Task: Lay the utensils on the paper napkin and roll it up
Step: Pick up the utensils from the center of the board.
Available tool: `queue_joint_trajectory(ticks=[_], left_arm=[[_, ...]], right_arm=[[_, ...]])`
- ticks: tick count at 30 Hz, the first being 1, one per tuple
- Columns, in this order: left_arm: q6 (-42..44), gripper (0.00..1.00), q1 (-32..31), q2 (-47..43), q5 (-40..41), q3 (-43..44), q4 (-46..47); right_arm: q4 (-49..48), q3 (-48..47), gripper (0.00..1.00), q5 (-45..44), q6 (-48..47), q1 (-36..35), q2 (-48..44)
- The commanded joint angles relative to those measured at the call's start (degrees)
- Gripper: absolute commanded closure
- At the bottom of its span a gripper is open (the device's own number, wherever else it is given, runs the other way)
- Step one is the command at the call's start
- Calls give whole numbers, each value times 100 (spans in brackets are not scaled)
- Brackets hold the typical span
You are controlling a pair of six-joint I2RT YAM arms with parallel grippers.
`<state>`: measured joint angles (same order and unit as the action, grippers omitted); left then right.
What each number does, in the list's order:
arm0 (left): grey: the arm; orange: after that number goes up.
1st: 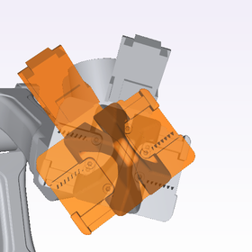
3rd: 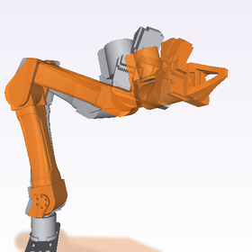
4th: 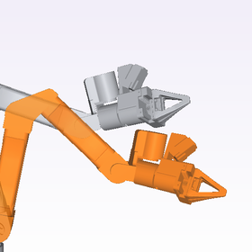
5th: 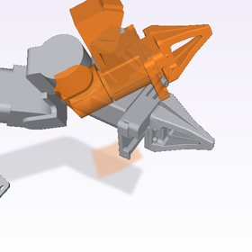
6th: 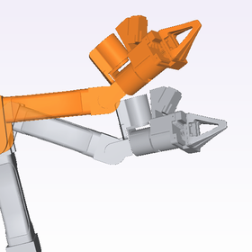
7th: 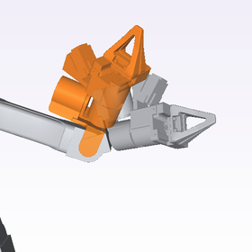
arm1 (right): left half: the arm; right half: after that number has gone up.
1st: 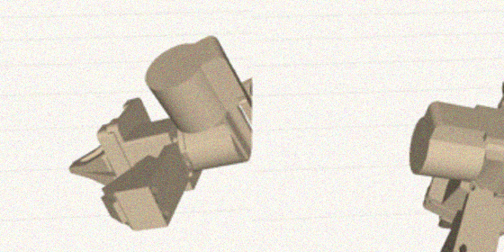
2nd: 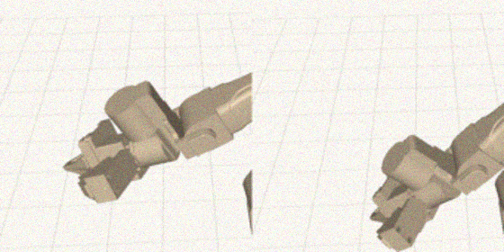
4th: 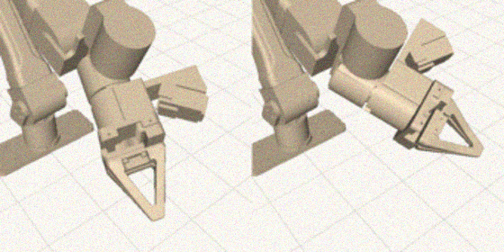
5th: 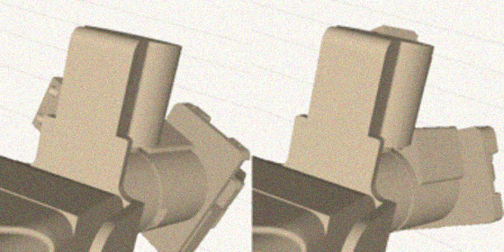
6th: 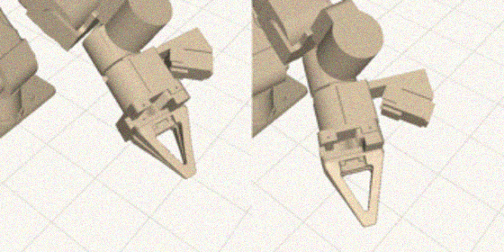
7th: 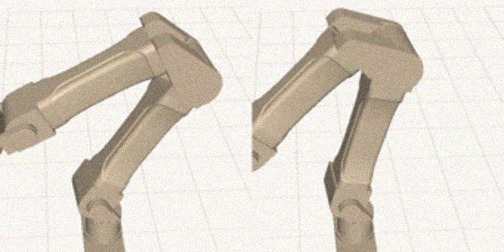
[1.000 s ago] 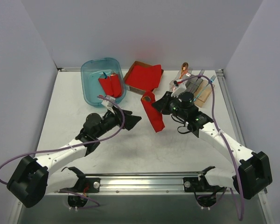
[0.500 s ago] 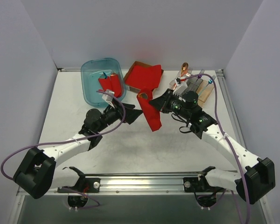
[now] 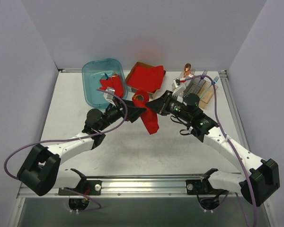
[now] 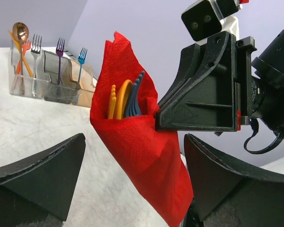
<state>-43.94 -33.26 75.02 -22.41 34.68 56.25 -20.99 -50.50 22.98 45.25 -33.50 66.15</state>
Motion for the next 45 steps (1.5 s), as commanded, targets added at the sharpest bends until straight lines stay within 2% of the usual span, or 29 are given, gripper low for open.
queue_joint_trajectory(ticks=[1, 14, 20, 21, 25, 30, 33, 36, 40, 45], left_arm=[[-176, 6, 65, 47, -184, 233, 633], [-527, 5, 232, 65, -176, 338, 817], [-817, 0, 302, 267, -211, 382, 1160], [-818, 5, 302, 293, -228, 408, 1160], [-835, 12, 302, 364, -281, 444, 1117], [-756, 27, 285, 399, -229, 487, 836], [-677, 31, 293, 390, -185, 488, 686], [-572, 31, 285, 364, -184, 488, 563], [-493, 20, 267, 381, -272, 479, 510], [-431, 21, 232, 443, -220, 549, 299]], right_arm=[[-546, -127, 100, 198, 141, -139, -23], [-537, 14, 100, 13, 80, -359, 73], [-546, 66, 100, -92, 54, -430, 100], [-546, 84, 100, -118, 45, -430, 100], [-546, 93, 100, -171, 19, -439, 100], [-546, 58, 100, -206, 10, -447, 135], [-537, 40, 100, -233, -8, -465, 161], [-537, 40, 100, -268, 1, -474, 188], [-537, 32, 100, -312, 18, -482, 214], [-537, -30, 100, -329, 18, -526, 267]])
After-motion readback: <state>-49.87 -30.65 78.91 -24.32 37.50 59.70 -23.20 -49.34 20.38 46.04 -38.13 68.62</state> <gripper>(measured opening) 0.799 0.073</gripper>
